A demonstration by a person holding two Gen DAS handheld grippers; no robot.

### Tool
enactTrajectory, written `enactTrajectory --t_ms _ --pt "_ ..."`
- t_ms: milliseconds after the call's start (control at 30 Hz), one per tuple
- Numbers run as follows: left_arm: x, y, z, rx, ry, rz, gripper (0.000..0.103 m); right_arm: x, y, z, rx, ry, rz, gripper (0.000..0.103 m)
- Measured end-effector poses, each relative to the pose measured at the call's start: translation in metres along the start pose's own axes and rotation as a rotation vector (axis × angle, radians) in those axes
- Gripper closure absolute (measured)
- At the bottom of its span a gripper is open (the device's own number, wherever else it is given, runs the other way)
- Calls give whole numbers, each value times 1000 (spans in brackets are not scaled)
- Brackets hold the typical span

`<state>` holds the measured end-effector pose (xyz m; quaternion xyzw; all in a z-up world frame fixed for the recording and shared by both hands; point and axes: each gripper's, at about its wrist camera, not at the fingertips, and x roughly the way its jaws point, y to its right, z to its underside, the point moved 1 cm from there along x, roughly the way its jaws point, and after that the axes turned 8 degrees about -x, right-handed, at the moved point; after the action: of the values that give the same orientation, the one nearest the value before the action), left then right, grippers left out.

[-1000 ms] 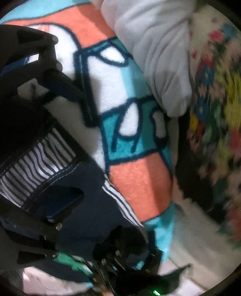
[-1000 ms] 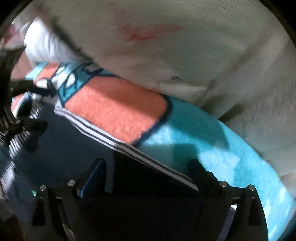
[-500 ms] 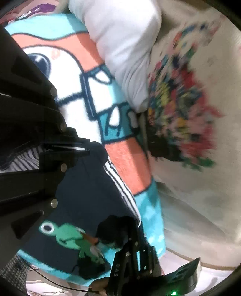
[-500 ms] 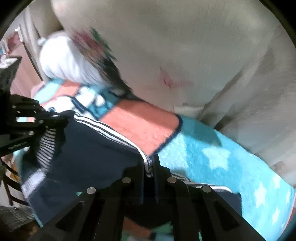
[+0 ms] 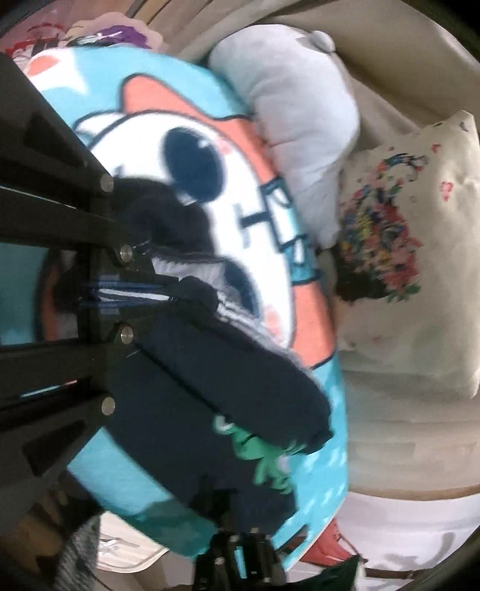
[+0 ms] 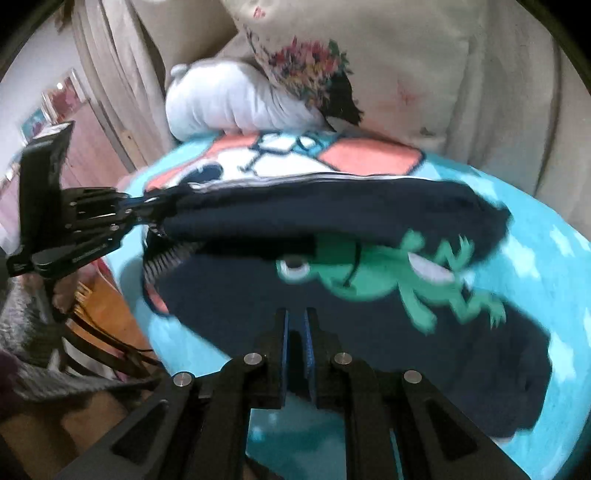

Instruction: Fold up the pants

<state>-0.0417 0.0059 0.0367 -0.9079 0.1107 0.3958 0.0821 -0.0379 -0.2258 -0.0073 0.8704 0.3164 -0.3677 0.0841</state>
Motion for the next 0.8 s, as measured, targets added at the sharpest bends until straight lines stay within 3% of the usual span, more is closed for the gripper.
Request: enactTrajectory --t_ms 33,100,133,167,267,433,567,633,700,733,800 --pt "1 1 5 -8 -2 4 98 -2 2 -2 2 2 11 90" --pt "5 0 12 -36 2 2 97 -9 15 -13 41 19 36 63" --pt "7 -3 14 -58 3 3 97 -11 25 -20 70 33 49 35" --pt "9 -6 14 -89 0 11 97 -13 37 -31 102 60 57 26" --pt "13 -13 15 -159 -4 35 97 -6 62 -60 142 73 84 26" --pt "13 -7 17 -159 11 12 97 56 101 -119 285 -69 76 26" --pt "11 -3 20 -142 22 -1 97 118 133 -139 457 -247 145 26" --pt "11 -3 21 -138 28 0 97 141 143 -137 483 -315 218 26" --pt "11 -5 22 -144 32 17 97 143 140 -142 454 -285 284 26" --pt "10 -7 22 -150 34 23 97 145 136 -143 432 -291 310 39" --pt "8 -11 20 -159 43 38 97 139 130 -145 395 -260 350 76"
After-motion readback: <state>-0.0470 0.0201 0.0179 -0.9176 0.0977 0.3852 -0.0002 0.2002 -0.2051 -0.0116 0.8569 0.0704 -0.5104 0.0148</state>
